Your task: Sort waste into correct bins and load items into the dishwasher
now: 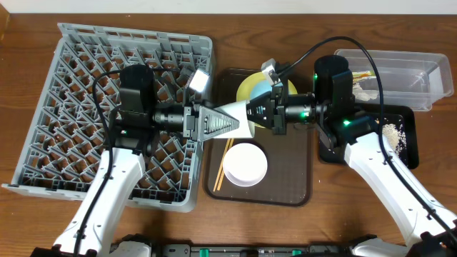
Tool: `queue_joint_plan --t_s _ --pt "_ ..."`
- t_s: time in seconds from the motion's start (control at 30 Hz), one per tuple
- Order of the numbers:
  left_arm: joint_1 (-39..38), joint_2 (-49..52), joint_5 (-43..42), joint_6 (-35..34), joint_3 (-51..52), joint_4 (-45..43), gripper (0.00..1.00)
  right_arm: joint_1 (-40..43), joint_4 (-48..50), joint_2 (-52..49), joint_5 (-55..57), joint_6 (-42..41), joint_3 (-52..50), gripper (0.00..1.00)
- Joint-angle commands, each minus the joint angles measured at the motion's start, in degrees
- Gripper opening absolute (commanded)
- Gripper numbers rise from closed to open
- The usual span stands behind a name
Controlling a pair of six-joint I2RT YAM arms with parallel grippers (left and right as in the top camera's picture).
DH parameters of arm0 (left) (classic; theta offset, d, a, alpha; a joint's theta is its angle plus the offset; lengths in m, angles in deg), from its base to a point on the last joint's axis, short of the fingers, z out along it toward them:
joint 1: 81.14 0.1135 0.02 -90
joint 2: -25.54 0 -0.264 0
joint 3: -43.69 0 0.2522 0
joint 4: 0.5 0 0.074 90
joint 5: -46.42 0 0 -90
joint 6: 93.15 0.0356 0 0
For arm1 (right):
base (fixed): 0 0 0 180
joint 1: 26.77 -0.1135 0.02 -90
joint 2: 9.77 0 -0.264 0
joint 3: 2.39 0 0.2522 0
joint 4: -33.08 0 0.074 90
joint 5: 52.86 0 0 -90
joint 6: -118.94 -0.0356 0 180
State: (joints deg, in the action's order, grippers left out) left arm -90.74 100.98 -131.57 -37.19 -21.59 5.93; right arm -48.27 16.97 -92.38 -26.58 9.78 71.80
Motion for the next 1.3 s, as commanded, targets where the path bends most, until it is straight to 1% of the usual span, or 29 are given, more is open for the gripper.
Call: queue_joint_plan --t_s 0.0,0.07,0.3,0.43,0.5,0.83,0.93,1.03,1.13,1.27 --pt "-1.62 -0.02 -2.03 -1.07 -0.9 0.33 0.91 0.44 1.49 -0.17 3.34 -0.79 0.81 0.01" --pt "-1.62 0.0 -2.01 -1.88 -0.9 0.31 0.93 0.48 1.6 -0.17 3.91 -0.76 0.81 0.01" --pt "-1.62 0.0 -2.01 -1.88 -0.9 -1.66 0.93 0.44 0.87 -0.17 3.8 -0.79 0.79 0.01" --pt "-1.62 0.0 -1.97 -1.88 -0.9 -3.39 0.86 0.44 -0.92 -0.17 3.85 -0.76 0.79 0.01" --pt "-1.55 0.0 -1.44 -1.88 -0.9 -4.39 0.85 0.44 -1.4 -0.17 3.82 -0.74 0.79 0.01" --pt "-1.57 0.0 0.63 -1.81 -0.9 -5.92 0.79 0.44 -2.93 -0.17 3.69 -0.74 0.79 0.01" --pt "-1.57 0.0 0.63 -1.81 -0.9 -6.84 0.75 0.44 -3.89 -0.17 3.69 -0.74 0.79 0.01" --pt "-1.57 0.02 0.66 -1.75 -0.9 -7.65 0.67 0.44 -4.2 -0.17 3.67 -0.76 0.79 0.01" --pt "-1.57 0.04 0.76 -0.02 -0.9 -7.63 0.59 0.44 -4.31 -0.17 3.37 -0.76 0.79 0.04" --pt "-1.55 0.13 1.66 1.44 -0.87 -7.61 0.56 0.44 -4.31 -0.17 2.19 -0.79 0.79 0.06"
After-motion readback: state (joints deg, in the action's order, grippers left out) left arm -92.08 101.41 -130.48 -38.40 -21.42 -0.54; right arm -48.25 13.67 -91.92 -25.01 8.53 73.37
